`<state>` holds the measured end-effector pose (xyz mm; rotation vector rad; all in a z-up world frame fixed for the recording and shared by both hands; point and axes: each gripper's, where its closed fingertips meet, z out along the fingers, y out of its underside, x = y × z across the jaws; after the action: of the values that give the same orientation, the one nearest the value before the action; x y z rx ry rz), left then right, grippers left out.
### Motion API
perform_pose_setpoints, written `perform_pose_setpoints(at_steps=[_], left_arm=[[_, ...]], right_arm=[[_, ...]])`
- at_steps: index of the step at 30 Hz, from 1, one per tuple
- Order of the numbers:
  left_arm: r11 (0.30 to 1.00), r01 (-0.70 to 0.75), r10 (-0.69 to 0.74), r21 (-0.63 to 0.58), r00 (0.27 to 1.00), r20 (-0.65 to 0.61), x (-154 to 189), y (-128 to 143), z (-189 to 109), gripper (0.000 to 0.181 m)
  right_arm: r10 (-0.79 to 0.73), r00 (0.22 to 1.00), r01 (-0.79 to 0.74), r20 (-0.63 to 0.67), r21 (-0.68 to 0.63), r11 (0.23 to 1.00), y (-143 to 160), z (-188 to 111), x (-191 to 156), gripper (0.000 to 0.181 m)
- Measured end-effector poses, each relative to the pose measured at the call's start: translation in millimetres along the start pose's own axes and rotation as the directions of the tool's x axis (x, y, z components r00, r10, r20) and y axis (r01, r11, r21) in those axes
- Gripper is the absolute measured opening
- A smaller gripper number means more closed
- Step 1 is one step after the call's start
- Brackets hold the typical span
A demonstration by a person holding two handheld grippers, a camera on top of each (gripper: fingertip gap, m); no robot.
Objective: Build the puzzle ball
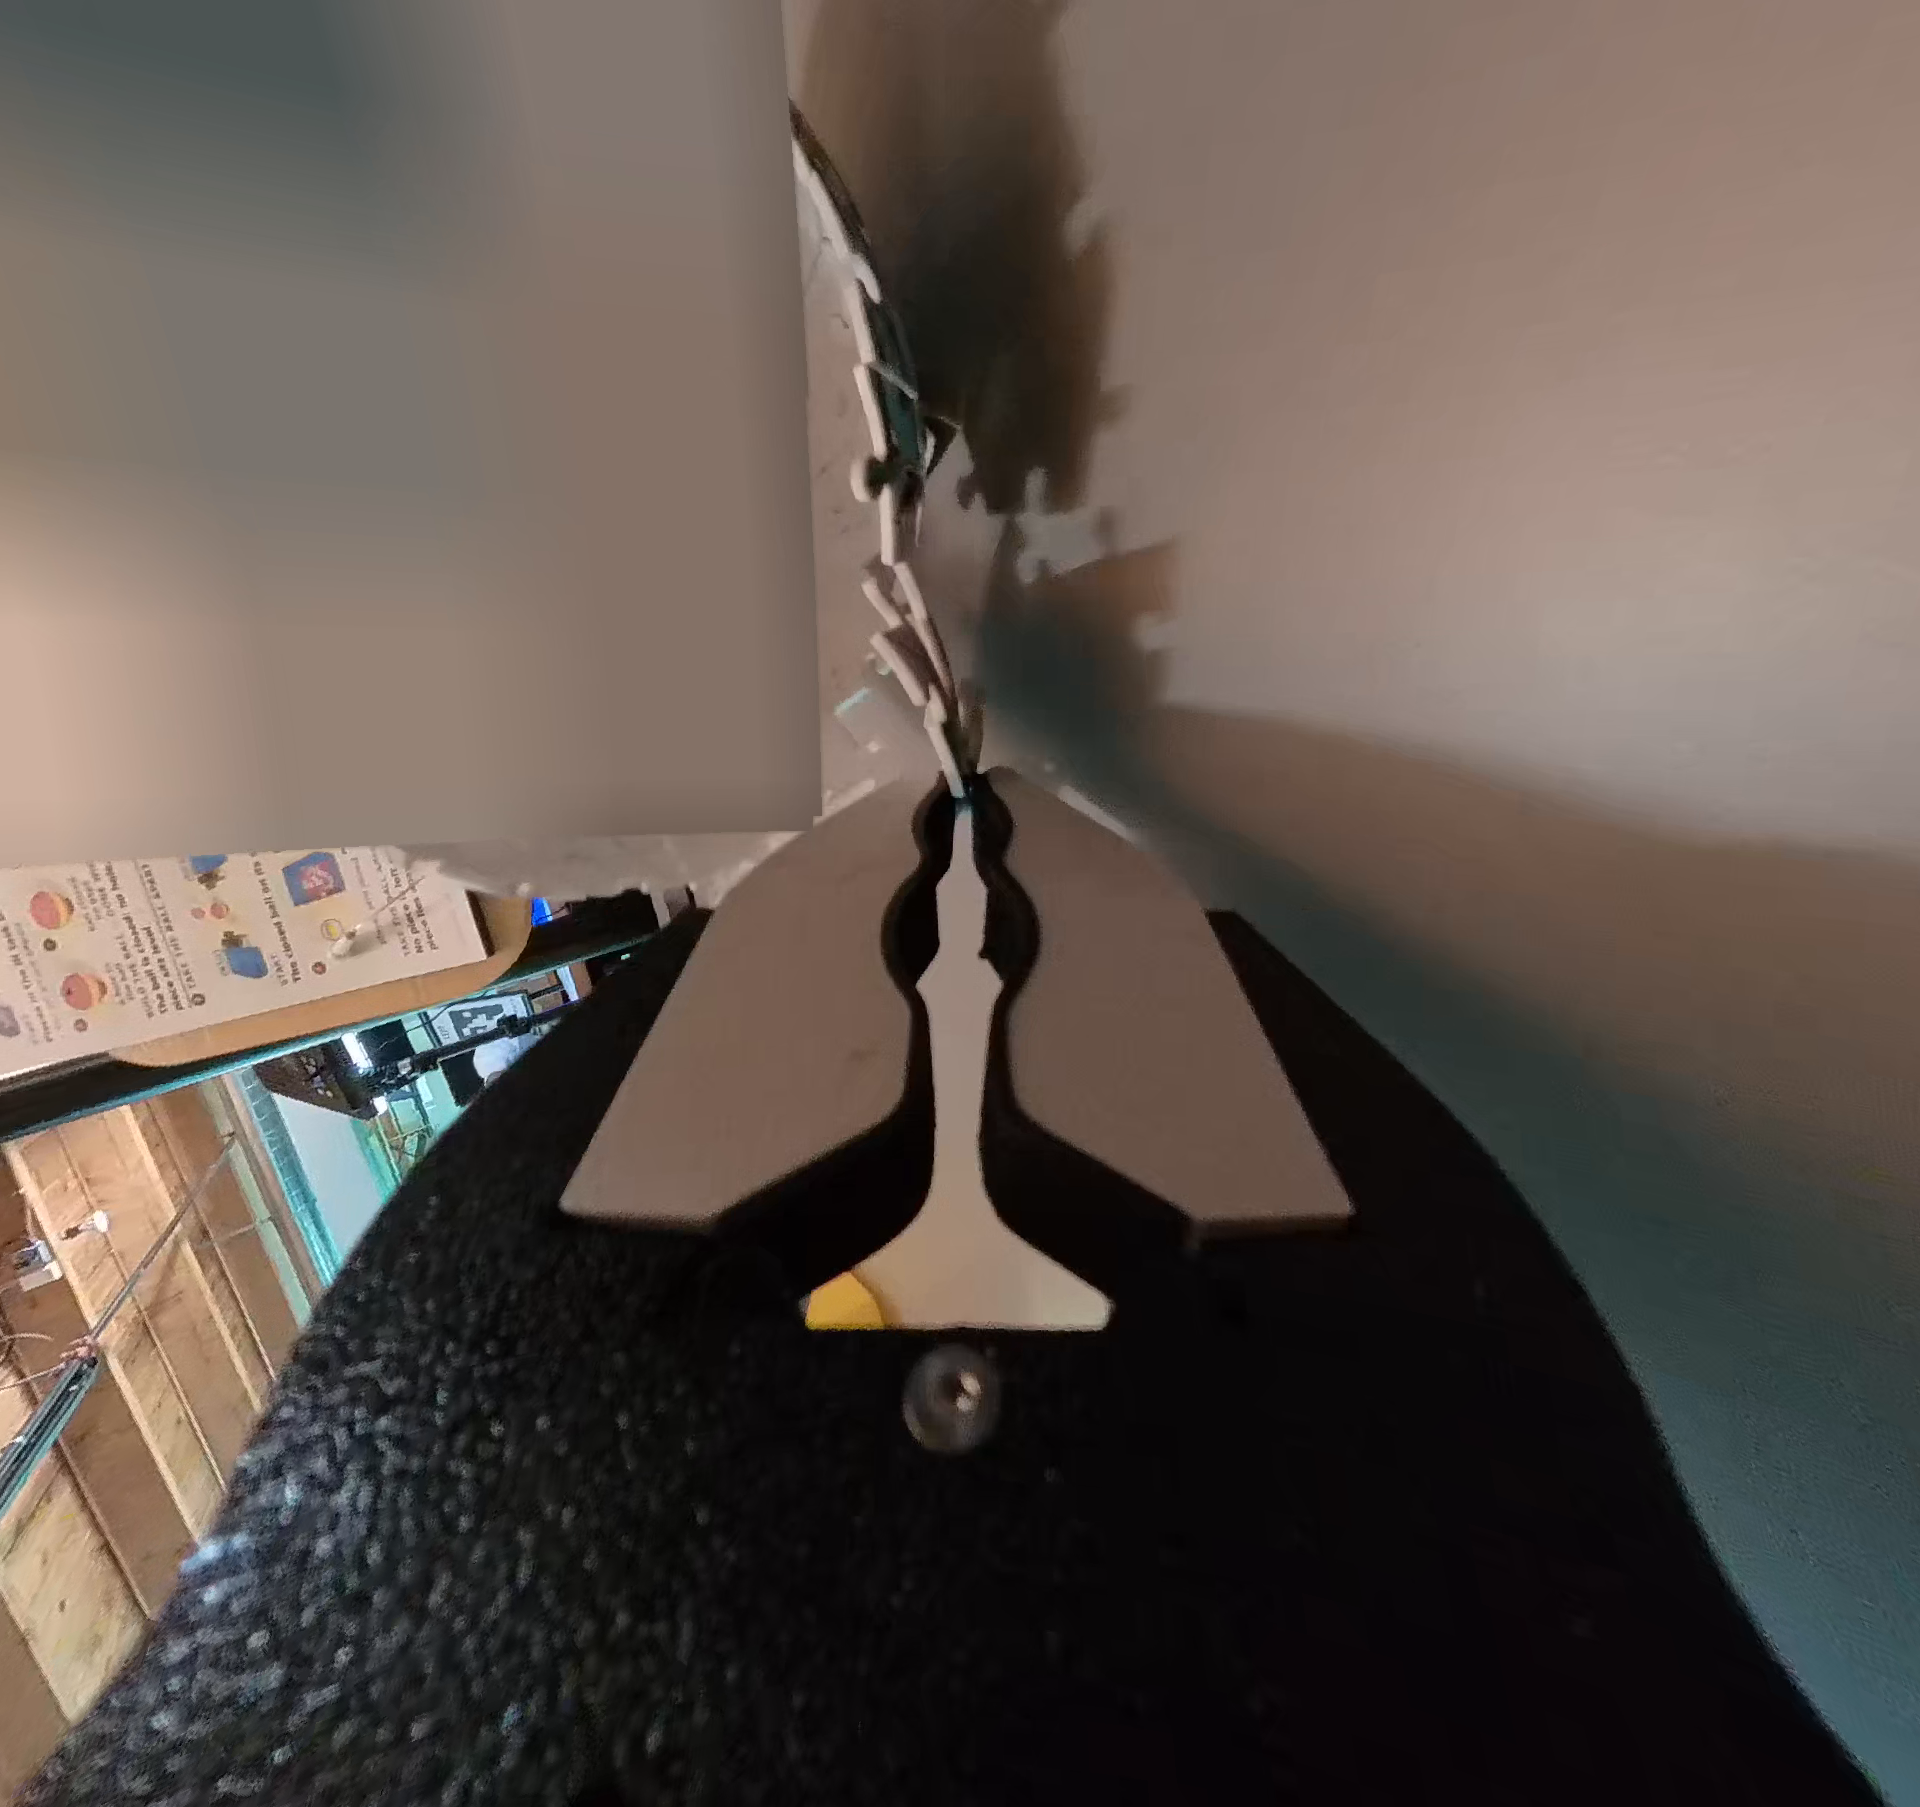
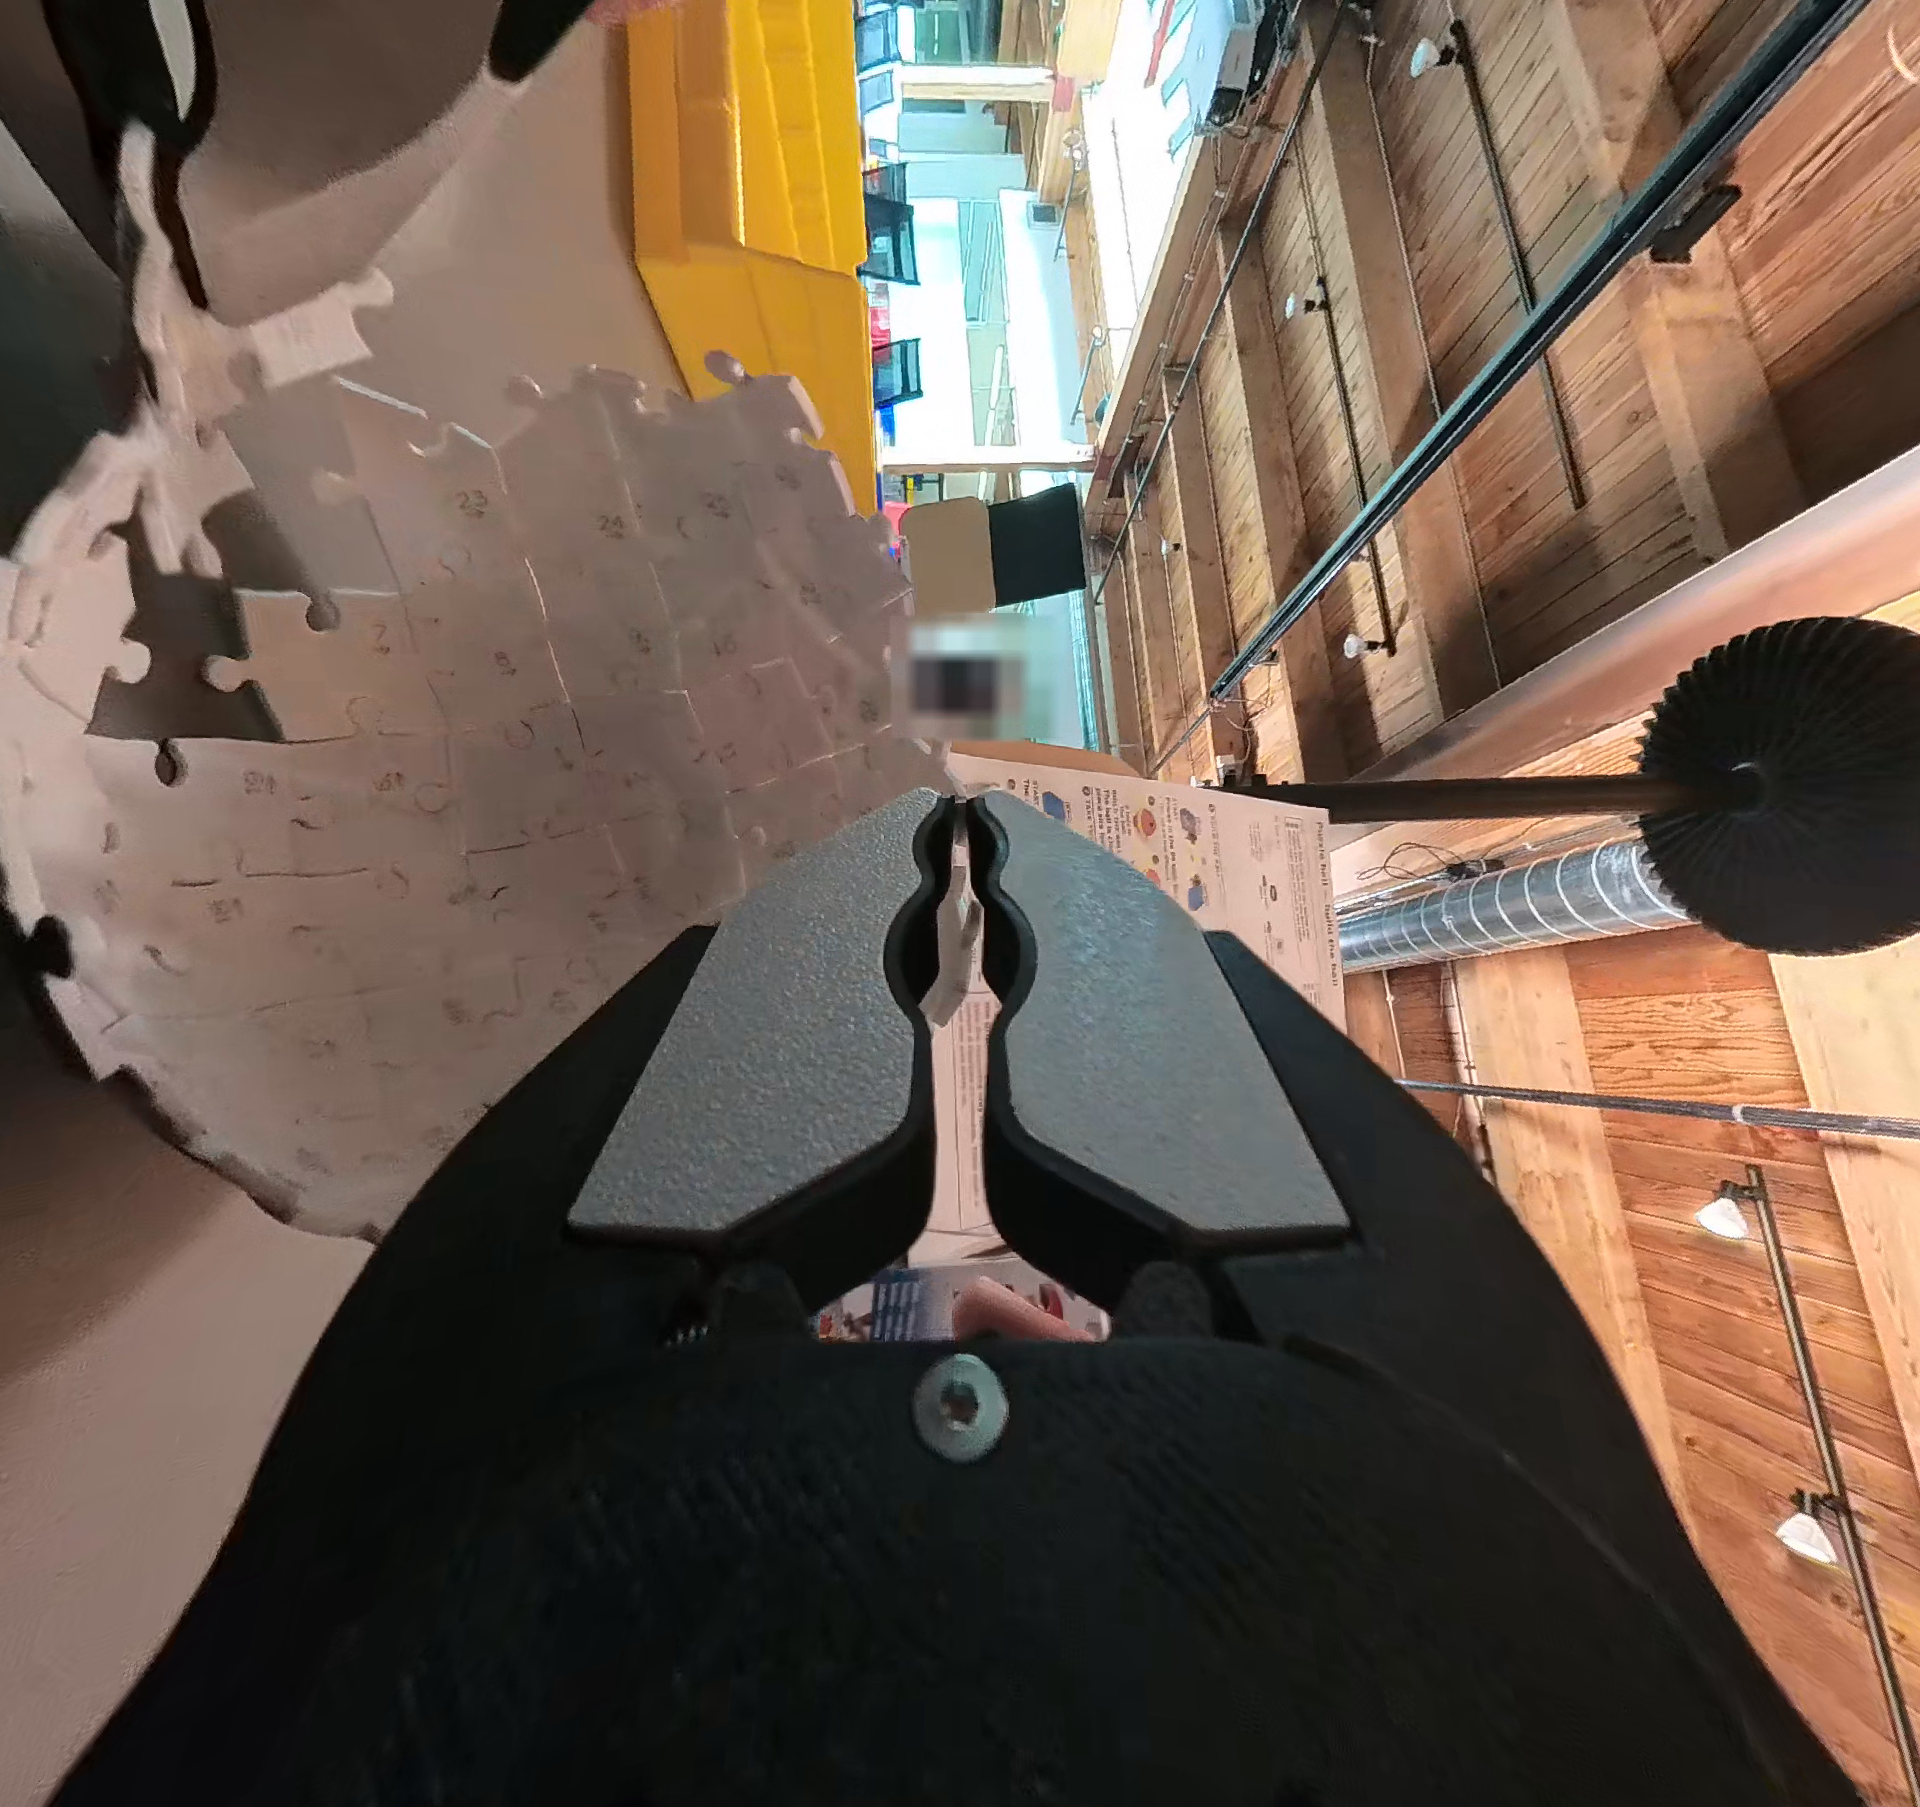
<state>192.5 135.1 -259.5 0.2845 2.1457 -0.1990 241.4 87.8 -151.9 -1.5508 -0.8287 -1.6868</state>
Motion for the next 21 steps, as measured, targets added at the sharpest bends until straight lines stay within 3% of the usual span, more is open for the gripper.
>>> perform_pose_setpoints(at_steps=[5, 9, 15, 21], left_arm=[[1.0, 0.011, -0.01, -0.001, 0.999, 0.051, -8, -4, -23, 0.002], [0.997, -0.075, 0.075, -0.006, 0.981, 0.177, -23, -18, -37, 0.002], [0.992, -0.123, 0.122, -0.013, 0.962, 0.245, -26, -21, -24, 0.002], [0.994, -0.11, 0.106, 0.012, 0.977, 0.186, -17, -22, -11, 0.002]], right_arm=[[-0.004, 1.0, 0.004, -0.003, 0.005, 1.0, -2, 0, 0, 0.002], [-0.03, 0.999, 0.03, -0.012, 0.0, 1.0, -4, 2, 0, 0.002], [-0.049, 0.999, 0.05, -0.022, 0.008, 0.999, -7, 1, 1, 0.002], [-0.102, 0.994, 0.103, -0.027, 0.017, 0.995, -12, 0, 1, 0.002]])
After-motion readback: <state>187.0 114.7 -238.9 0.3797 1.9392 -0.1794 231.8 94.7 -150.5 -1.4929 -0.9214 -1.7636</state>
